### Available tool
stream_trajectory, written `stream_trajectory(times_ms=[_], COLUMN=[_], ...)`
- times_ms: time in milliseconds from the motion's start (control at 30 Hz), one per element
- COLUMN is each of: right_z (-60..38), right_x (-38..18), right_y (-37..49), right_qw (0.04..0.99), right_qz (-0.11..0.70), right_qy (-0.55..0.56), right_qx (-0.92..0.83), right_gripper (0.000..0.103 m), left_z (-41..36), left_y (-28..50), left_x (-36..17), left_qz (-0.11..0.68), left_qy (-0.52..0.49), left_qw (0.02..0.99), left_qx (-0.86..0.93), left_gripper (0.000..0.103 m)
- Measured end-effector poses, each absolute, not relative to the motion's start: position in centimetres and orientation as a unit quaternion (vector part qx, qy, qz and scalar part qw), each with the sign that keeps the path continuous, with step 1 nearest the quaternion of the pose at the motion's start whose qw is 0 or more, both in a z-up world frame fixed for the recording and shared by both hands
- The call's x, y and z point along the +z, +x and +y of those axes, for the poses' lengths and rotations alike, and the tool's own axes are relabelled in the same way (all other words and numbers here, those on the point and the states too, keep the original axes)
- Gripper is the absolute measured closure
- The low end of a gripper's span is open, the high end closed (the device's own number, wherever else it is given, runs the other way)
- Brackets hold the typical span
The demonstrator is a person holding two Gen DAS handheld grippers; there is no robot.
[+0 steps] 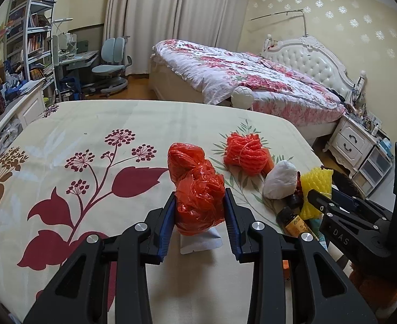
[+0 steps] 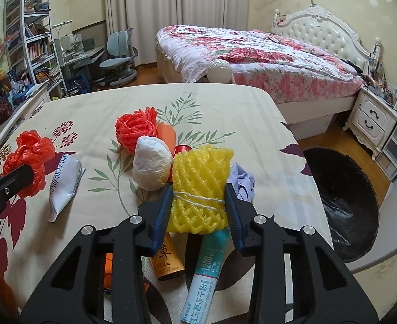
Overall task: Collect trash
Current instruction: 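Lift the red bag with the left tool while the right tool grasps the yellow foam net, then carry both items over the black bin and open both tools to drop them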
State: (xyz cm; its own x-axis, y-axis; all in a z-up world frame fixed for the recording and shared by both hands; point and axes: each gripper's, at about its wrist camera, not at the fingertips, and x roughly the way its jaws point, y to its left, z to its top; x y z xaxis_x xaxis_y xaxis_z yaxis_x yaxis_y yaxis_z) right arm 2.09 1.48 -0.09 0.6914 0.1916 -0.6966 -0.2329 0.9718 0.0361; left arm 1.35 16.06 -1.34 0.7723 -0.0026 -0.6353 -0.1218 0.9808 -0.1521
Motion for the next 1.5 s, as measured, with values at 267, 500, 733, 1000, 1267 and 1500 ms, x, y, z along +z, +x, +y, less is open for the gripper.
stream_trajectory(times_ms=[267, 500, 733, 1000, 1267, 1500], right_z=[-0.3, -4.2, -10.0, -15.3, -18.7, -21.1], right_x=[2.5, 4.4, 4.2, 2.6, 1.0, -0.7], right_y=[1.0, 0.7, 1.4, 2.9, 4.0, 5.8], right_qw=[0.93, 0.94, 0.944, 0.94, 0.936, 0.933], right_qz=[0.348, 0.329, 0.326, 0.336, 0.344, 0.351], right_qy=[-0.008, 0.01, 0.032, 0.046, 0.052, 0.058], right_qx=[0.118, 0.092, 0.029, -0.025, -0.052, -0.062], right_gripper=[0.067, 0.066, 0.066, 0.066, 0.066, 0.066], left_z=[14.5, 11.2, 6.0, 0.1, -5.4, -9.4], left_y=[1.5, 2.4, 3.8, 5.9, 8.4, 11.5], left_x=[-0.6, 0.5, 1.2, 0.7, -0.3, -2.0], left_qz=[0.327, 0.314, 0.306, 0.306, 0.31, 0.324], left_qy=[-0.087, -0.077, -0.056, -0.031, -0.011, 0.011], left_qw=[0.941, 0.946, 0.947, 0.944, 0.937, 0.93], left_qx=[0.011, -0.025, -0.077, -0.122, -0.159, -0.173], left_gripper=[0.067, 0.067, 0.067, 0.067, 0.067, 0.067])
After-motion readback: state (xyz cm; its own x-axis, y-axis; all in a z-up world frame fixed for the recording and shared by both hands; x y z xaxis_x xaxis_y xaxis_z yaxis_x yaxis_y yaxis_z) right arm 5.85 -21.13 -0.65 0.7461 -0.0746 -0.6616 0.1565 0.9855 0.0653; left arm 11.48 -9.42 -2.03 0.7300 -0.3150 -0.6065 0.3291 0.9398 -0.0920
